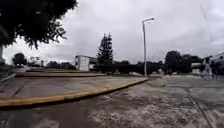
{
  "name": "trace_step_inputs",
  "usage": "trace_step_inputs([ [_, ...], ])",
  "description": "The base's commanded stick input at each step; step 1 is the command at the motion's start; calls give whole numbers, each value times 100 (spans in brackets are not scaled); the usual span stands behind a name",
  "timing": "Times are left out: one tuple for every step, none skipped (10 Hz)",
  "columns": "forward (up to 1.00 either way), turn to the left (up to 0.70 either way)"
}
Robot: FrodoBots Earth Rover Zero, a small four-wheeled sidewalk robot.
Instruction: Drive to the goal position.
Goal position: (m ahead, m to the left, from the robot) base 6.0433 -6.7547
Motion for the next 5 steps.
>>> trace_step_inputs([
  [50,0],
  [50,0],
  [50,0],
  [50,0],
  [50,0],
])
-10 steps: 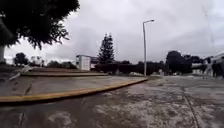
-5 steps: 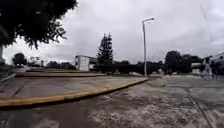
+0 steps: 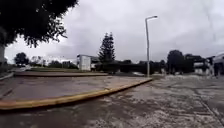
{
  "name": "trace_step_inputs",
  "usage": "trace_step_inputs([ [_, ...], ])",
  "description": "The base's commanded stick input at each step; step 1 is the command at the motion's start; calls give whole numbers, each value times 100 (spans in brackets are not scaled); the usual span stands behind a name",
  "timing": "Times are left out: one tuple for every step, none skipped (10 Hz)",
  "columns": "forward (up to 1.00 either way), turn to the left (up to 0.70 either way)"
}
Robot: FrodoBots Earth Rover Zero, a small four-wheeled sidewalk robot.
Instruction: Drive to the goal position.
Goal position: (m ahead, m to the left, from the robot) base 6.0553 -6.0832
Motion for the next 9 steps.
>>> trace_step_inputs([
  [50,0],
  [50,-50],
  [50,-50],
  [50,-50],
  [50,-50],
  [50,-50],
  [50,-44],
  [50,-21],
  [50,-2],
])
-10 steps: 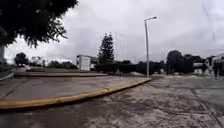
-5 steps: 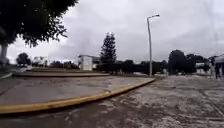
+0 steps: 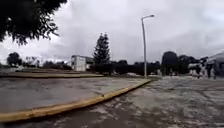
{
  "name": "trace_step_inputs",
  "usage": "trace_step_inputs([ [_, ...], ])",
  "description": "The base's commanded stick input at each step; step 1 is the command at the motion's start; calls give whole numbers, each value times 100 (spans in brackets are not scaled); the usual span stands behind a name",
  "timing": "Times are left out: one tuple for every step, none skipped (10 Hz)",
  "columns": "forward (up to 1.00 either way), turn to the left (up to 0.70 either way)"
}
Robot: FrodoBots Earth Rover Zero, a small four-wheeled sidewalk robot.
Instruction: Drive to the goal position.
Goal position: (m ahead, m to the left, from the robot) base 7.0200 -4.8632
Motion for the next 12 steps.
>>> trace_step_inputs([
  [50,0],
  [50,0],
  [50,0],
  [50,0],
  [50,0],
  [50,0],
  [50,0],
  [50,0],
  [50,0],
  [50,0],
  [50,0],
  [50,0],
])
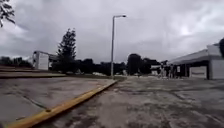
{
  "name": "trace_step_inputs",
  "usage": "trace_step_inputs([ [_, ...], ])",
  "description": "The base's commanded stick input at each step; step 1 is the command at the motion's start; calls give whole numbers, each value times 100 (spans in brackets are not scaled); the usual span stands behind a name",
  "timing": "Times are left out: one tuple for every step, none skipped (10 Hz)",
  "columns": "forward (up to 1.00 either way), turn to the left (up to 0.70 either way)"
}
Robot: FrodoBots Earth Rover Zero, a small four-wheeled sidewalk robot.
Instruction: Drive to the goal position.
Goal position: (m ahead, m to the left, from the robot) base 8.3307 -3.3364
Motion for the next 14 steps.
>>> trace_step_inputs([
  [50,0],
  [50,0],
  [50,0],
  [50,0],
  [50,0],
  [50,0],
  [50,0],
  [50,0],
  [50,0],
  [50,0],
  [50,0],
  [50,0],
  [50,0],
  [50,0],
])
